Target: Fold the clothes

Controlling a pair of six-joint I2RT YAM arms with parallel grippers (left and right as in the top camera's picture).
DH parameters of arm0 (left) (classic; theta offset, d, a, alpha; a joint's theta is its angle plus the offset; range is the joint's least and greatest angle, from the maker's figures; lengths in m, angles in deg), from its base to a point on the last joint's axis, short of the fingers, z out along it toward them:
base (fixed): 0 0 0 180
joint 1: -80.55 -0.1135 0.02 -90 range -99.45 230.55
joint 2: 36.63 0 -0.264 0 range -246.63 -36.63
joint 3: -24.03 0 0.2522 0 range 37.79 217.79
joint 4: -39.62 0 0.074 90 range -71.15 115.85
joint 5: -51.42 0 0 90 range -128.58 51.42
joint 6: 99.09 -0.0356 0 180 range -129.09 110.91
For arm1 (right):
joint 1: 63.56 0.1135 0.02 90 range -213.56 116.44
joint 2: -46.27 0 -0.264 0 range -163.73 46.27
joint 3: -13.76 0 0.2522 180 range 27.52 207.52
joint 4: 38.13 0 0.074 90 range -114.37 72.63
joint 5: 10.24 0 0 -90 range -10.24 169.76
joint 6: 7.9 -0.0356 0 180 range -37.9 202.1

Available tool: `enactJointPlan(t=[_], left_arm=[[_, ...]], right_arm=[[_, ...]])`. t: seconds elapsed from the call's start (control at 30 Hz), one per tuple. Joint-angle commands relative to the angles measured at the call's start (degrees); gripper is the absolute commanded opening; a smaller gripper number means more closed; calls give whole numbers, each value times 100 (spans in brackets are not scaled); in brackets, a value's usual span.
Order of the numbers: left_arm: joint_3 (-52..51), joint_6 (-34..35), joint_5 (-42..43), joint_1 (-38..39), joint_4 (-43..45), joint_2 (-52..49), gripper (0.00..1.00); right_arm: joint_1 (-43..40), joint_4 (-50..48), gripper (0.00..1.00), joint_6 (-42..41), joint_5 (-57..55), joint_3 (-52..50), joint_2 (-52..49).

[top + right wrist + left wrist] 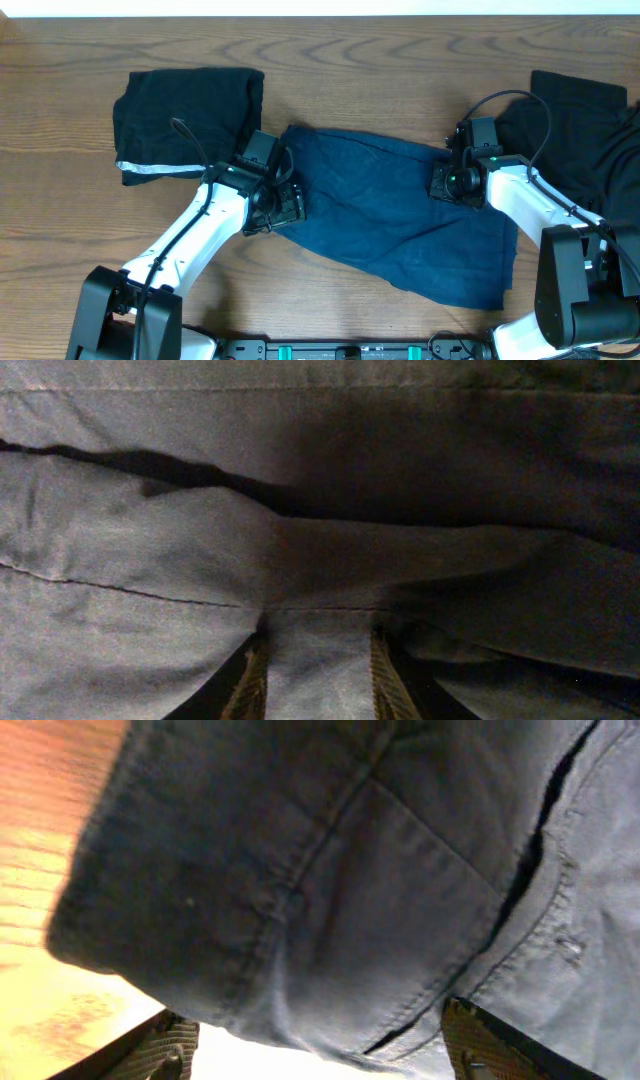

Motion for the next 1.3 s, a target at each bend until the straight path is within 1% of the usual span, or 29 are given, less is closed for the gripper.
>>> enactJointPlan(t=[0.0, 0.17, 0.3, 0.33, 0.37, 0.4, 0.47, 0.63, 0.9, 0.97, 1.0, 1.1, 1.2, 1.27], left_arm=[[-57, 55, -229, 13, -35, -33, 80], [-149, 63, -251, 13, 17, -33, 80], [-282, 341, -439, 13, 203, -35, 80], [-310, 442, -494, 13, 240, -35, 81], [-345, 566, -529, 13, 302, -35, 87], [-374, 643, -529, 13, 365, -35, 90], [-452, 815, -527, 13, 562, -37, 92], [-529, 1139, -520, 13, 874, -37, 92], [-527, 1150, -483, 7, 1102, -26, 91], [-527, 1281, -481, 7, 1139, -26, 89], [-527, 1388, -481, 7, 1150, -26, 86], [-527, 1567, -442, 13, 1202, -26, 65], [-527, 1659, -315, 13, 1244, -26, 49], [-527, 1659, -179, 13, 1305, -26, 31]], right_arm=[[52, 9, 34, -15, 7, -11, -26], [55, 24, 35, -15, 4, -11, -26], [52, 22, 36, -15, 7, -11, -26], [52, 22, 36, -15, 7, -11, -26], [52, 22, 36, -15, 7, -11, -26], [52, 22, 36, -15, 7, -11, -26], [55, 22, 37, -15, 7, -11, -26], [55, 22, 37, -15, 7, -11, -26], [55, 24, 38, -15, 11, -11, -26], [55, 22, 39, -15, 11, -11, -26], [55, 22, 39, -15, 9, -11, -26], [57, 22, 39, -15, 9, -11, -26], [55, 22, 40, -15, 11, -11, -26], [55, 22, 40, -15, 35, -11, -26]])
